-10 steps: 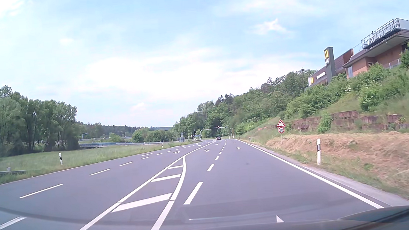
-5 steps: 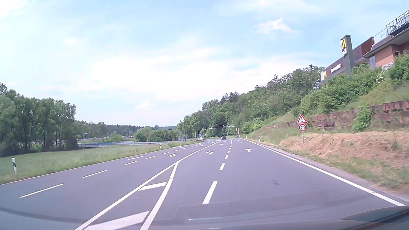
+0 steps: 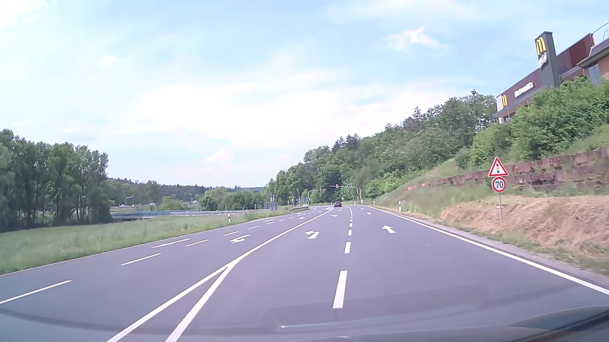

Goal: Follow the waypoints while adhering to traffic rules and regulations

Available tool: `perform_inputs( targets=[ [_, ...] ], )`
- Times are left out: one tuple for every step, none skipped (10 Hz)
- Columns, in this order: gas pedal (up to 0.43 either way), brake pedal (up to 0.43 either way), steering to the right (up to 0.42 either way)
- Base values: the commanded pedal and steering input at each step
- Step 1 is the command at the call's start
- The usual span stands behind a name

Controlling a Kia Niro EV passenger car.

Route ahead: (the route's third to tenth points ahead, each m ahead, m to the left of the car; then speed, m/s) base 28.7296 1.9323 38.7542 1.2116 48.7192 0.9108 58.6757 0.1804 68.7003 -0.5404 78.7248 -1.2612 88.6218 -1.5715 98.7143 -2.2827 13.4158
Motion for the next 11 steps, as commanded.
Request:
perform_inputs(
  targets=[
    [0.311,0.0,0.0],
    [0.299,0.0,0.0],
    [0.299,0.0,0.0],
    [0.287,0.0,0.0],
    [0.26,0.0,0.0],
    [0.248,0.0,0.0],
    [0.209,0.0,0.0],
    [0.197,0.0,0.0],
    [0.169,0.0,0.002],
    [0.157,0.0,0.003],
    [0.15,0.0,0.004]
  ],
)
